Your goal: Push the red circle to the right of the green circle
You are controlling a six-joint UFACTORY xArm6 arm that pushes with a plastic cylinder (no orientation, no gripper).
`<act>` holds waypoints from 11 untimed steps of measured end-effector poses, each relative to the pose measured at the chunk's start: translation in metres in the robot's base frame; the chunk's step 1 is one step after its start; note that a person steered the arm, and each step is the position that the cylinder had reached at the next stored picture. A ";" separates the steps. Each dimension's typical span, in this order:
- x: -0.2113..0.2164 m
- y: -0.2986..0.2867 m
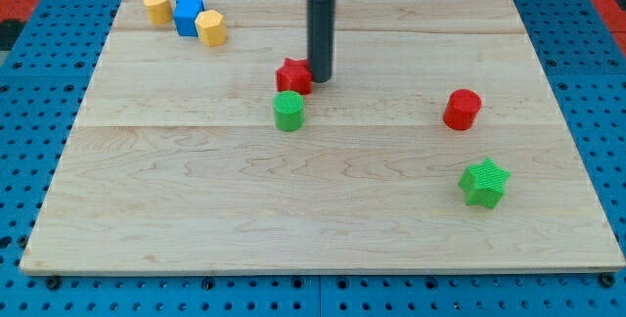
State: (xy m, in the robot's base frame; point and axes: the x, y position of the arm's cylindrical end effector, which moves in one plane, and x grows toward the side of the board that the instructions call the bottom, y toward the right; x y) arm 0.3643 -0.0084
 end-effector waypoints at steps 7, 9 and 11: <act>0.039 0.078; 0.158 0.247; 0.133 0.081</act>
